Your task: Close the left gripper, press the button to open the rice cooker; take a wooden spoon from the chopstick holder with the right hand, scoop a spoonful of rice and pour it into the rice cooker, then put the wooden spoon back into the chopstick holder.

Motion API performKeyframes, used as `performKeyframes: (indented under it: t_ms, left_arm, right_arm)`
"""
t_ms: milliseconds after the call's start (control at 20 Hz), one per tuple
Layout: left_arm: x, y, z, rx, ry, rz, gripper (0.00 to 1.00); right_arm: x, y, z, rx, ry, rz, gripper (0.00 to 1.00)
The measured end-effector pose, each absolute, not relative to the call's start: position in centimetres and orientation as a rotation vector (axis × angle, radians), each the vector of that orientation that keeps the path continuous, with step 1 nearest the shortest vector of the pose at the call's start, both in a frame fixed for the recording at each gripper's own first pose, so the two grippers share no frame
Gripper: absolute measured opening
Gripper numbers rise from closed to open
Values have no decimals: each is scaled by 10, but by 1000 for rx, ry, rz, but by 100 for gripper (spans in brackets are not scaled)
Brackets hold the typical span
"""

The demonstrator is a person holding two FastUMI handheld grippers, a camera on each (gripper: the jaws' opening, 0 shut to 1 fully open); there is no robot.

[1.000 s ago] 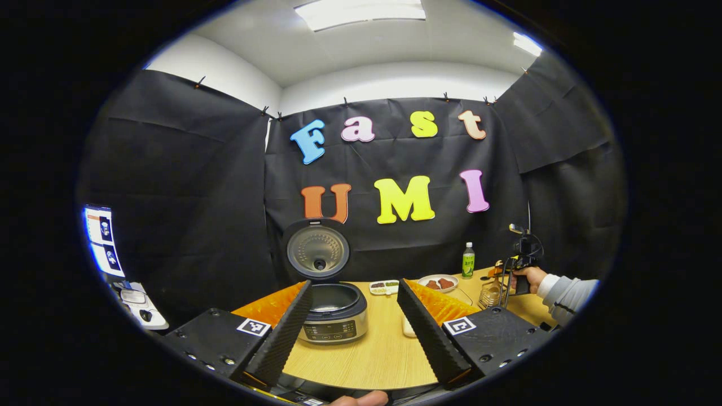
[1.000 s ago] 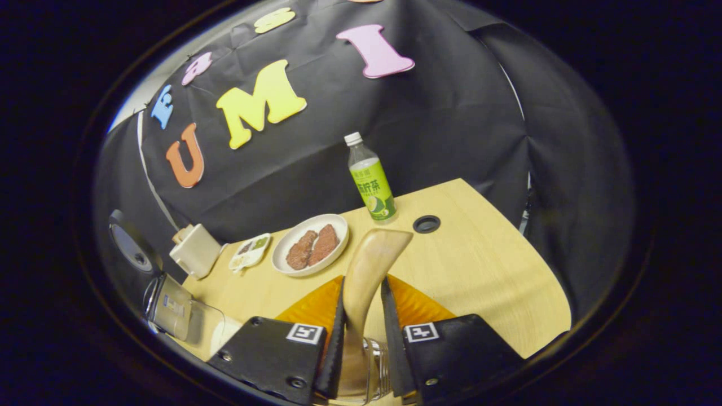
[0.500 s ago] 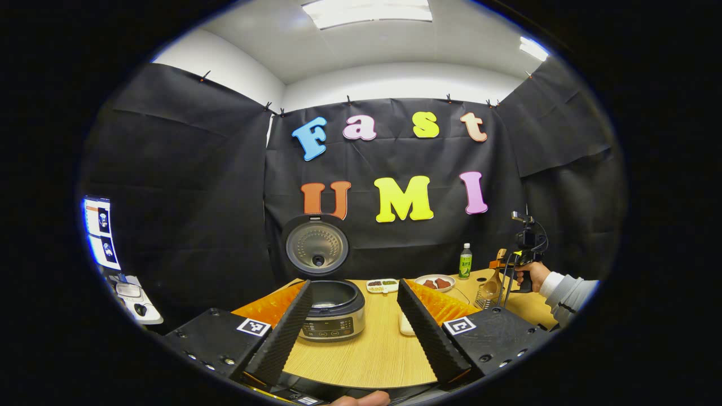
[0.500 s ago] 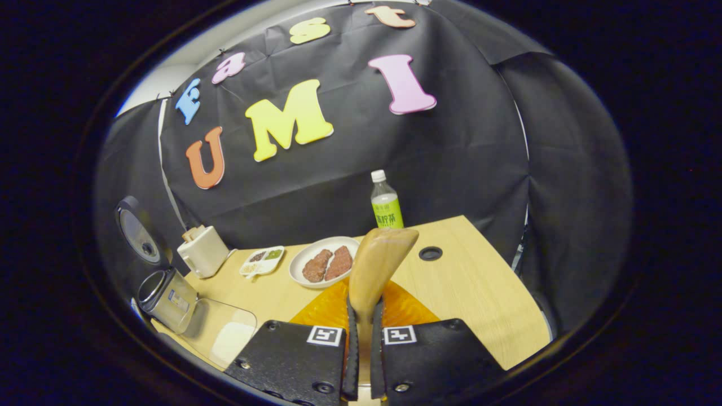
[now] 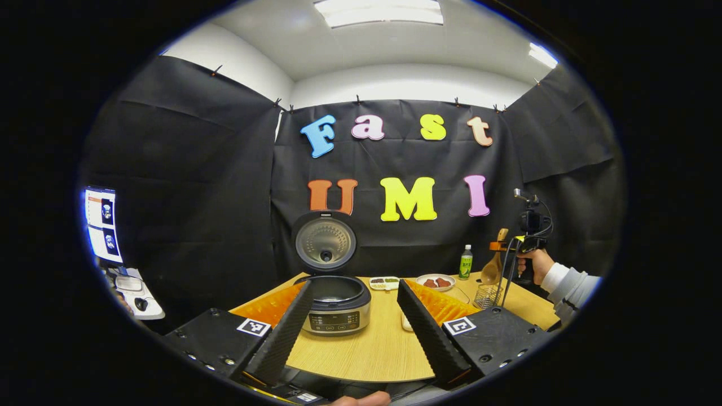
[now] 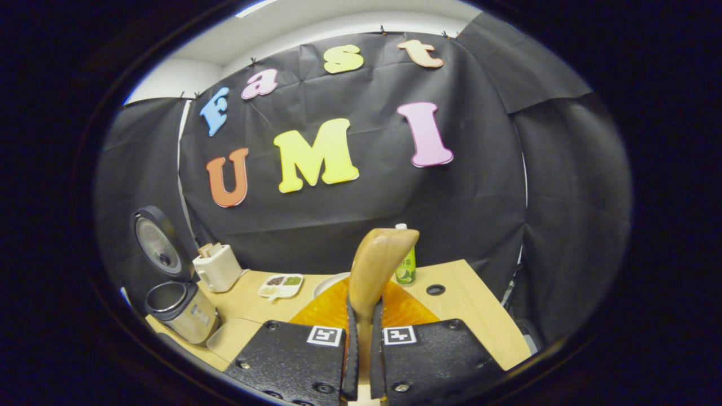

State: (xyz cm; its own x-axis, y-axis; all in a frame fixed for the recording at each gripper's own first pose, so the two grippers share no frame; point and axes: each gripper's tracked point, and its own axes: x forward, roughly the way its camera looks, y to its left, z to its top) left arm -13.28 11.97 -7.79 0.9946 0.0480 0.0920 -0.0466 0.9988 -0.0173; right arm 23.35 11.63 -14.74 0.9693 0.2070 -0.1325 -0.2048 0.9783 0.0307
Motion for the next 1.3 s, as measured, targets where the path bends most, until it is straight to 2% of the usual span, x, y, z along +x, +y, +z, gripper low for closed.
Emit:
performKeyframes:
  t_ms: [200, 450, 550, 600, 650, 750, 1050, 1300]
  left_arm:
    - [-136, 134, -91, -38, -55, 57, 96]
    - [-137, 151, -104, -7, -17, 89, 96]
    - [-139, 157, -104, -12, -19, 91, 96]
    - [-140, 159, -104, -24, -19, 92, 100]
    - [-140, 162, -105, -41, -19, 92, 96]
    - [-140, 164, -107, -76, -17, 84, 96]
    - [-145, 182, -110, -138, -29, 108, 94]
    - [-146, 187, -115, -147, -22, 123, 94]
  right_arm:
    - [217, 173, -146, -1, 100, 239, 10]
    - [211, 237, -188, -96, 147, 280, 9]
    - [211, 250, -211, -108, 168, 266, 8]
    - [212, 254, -222, -110, 179, 254, 8]
    - [214, 253, -233, -113, 188, 226, 8]
    - [217, 246, -248, -129, 188, 153, 9]
    - [224, 234, -300, -177, 233, 80, 8]
    - [212, 267, -321, 23, 312, 197, 9]
